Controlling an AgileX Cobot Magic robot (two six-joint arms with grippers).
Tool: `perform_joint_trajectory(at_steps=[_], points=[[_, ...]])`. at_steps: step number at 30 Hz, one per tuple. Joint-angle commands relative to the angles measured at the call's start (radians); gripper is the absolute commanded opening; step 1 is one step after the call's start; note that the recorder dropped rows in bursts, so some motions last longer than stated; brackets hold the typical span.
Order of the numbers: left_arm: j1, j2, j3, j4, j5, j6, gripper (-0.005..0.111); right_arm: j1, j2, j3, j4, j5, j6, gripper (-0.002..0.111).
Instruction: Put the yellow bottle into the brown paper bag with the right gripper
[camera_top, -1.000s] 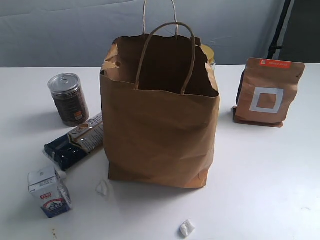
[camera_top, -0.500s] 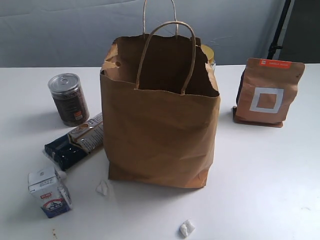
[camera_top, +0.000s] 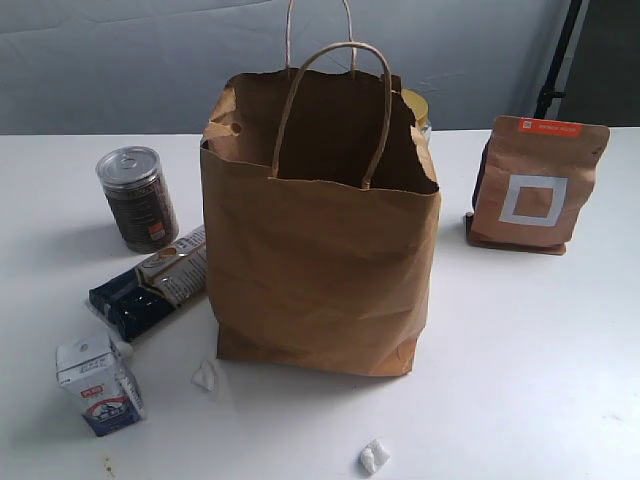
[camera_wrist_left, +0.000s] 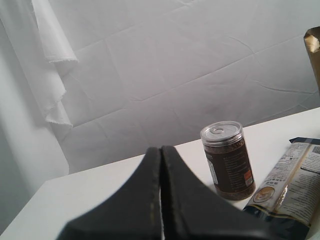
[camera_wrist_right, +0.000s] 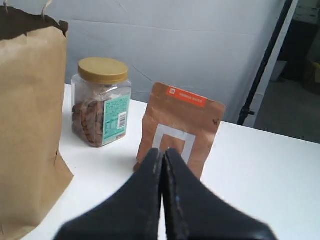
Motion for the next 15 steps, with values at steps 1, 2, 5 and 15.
perform_joint_trajectory(at_steps=[1,2,5,15], points=[[-0.004,-0.002,0.005,-0.004,-0.006,-0.004,0.000,-0.034,-0.162,0.121,0.045,-0.011,-0.054,0.000],[-0.004,-0.002,0.005,-0.004,-0.006,-0.004,0.000,-0.041,-0.204,0.143,0.064,-0.008,-0.074,0.000],[-0.004,-0.002,0.005,-0.004,-0.006,-0.004,0.000,-0.063,-0.321,0.196,0.134,0.004,-0.117,0.000],[-0.004,-0.002,0.005,-0.004,-0.006,-0.004,0.000,-0.087,-0.347,0.210,0.252,0.014,-0.139,0.000]])
